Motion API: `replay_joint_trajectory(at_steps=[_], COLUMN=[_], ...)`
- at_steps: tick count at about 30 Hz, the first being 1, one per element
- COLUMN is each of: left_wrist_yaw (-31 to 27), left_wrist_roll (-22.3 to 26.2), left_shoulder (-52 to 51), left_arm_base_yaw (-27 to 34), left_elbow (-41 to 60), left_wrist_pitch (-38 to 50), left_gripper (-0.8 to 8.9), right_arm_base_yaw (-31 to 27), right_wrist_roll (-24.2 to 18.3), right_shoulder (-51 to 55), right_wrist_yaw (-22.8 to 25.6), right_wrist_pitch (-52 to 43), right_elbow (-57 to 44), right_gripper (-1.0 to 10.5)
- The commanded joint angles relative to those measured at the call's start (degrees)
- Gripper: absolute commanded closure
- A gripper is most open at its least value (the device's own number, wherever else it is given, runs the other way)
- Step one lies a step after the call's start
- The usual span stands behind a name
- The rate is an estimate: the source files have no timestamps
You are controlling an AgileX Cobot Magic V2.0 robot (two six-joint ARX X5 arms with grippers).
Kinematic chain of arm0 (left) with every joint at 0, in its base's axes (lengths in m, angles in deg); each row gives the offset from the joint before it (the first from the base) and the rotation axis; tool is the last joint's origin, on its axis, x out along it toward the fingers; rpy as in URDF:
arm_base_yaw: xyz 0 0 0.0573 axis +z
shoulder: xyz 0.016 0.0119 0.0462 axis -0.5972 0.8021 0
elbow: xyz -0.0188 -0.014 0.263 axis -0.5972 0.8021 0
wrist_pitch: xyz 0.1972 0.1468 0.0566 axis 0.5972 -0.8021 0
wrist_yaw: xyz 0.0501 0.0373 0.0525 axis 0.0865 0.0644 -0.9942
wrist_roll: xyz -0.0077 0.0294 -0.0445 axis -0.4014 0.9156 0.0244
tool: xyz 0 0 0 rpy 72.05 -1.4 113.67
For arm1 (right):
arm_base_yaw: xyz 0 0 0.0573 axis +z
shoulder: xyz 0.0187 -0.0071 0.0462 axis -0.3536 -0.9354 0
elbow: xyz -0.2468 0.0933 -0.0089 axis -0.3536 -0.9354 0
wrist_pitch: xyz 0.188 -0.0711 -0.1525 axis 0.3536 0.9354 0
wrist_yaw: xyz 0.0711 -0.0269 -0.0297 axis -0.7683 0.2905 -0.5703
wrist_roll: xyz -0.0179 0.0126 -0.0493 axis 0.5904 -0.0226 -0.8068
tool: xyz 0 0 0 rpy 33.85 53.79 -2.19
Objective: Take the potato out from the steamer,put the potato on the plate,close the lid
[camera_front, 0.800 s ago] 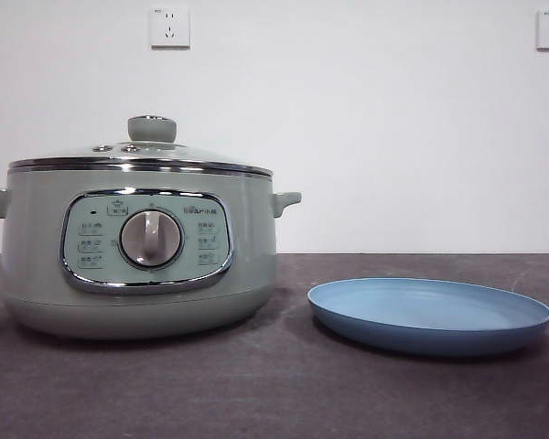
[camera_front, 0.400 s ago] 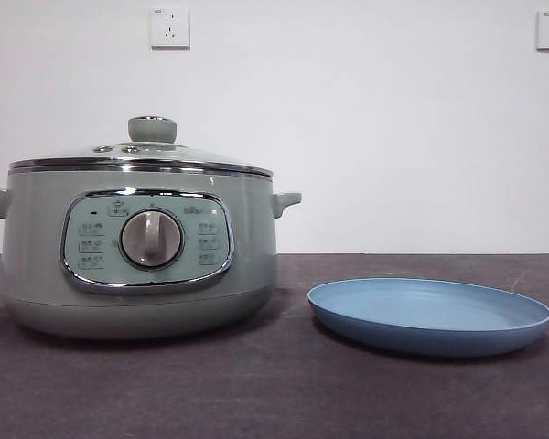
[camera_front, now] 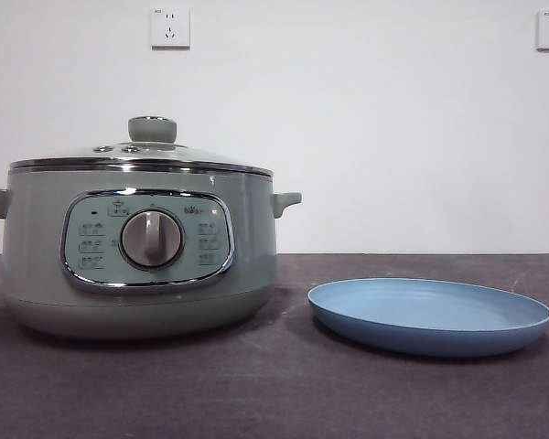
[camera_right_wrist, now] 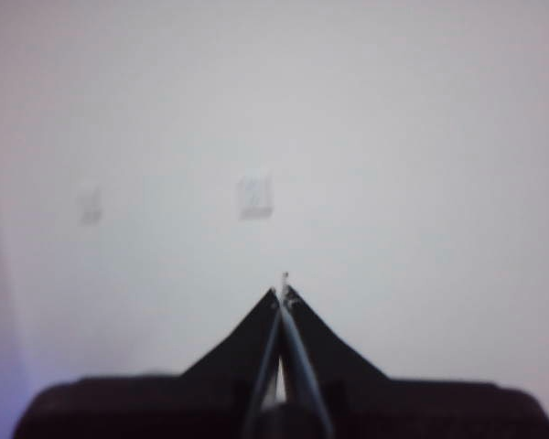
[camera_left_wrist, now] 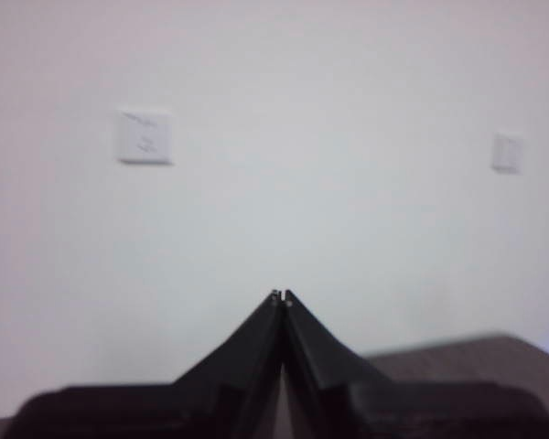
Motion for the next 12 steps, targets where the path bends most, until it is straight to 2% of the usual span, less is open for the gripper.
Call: replay_joint_trajectory(at_steps=[1, 2, 7, 9, 10, 12], left_wrist_yaw=[4.35, 5.66, 10.08, 10.49, 10.49, 10.45], left_wrist_roll=[2.84, 3.23, 5.09, 5.81, 5.81, 5.81], left_shoulder=[5.57, 7.54, 16.59, 19.34, 20.57, 21.99], left_arm_base_yaw=[0.20, 0.20, 0.09, 0.04, 0.00, -0.35], left_elbow=[-7.08, -9.53, -18.67, -20.74, -21.33, -21.53], left_wrist_pitch=[-7.17, -10.32, -24.24, -27.41, -28.30, -28.68], left_gripper=[8.19, 8.19, 8.16, 7.96, 7.30, 5.22], right_arm_base_yaw=[0.13, 0.13, 1.29, 2.56, 3.23, 4.15], right_wrist_roll=[-7.69, -9.90, -17.99, -18.69, -18.67, -18.67], right_shoulder=[-7.02, -9.62, -20.48, -23.54, -24.68, -26.10], right_wrist_yaw=[-4.72, -5.97, -5.90, -5.75, -5.49, -5.33], right_wrist_pitch=[12.11, 16.66, 36.85, 40.79, 41.66, 41.86], right_elbow=[9.84, 13.03, 25.20, 27.65, 28.24, 28.39], right_gripper=[9.5, 9.5, 9.2, 8.0, 6.9, 4.9])
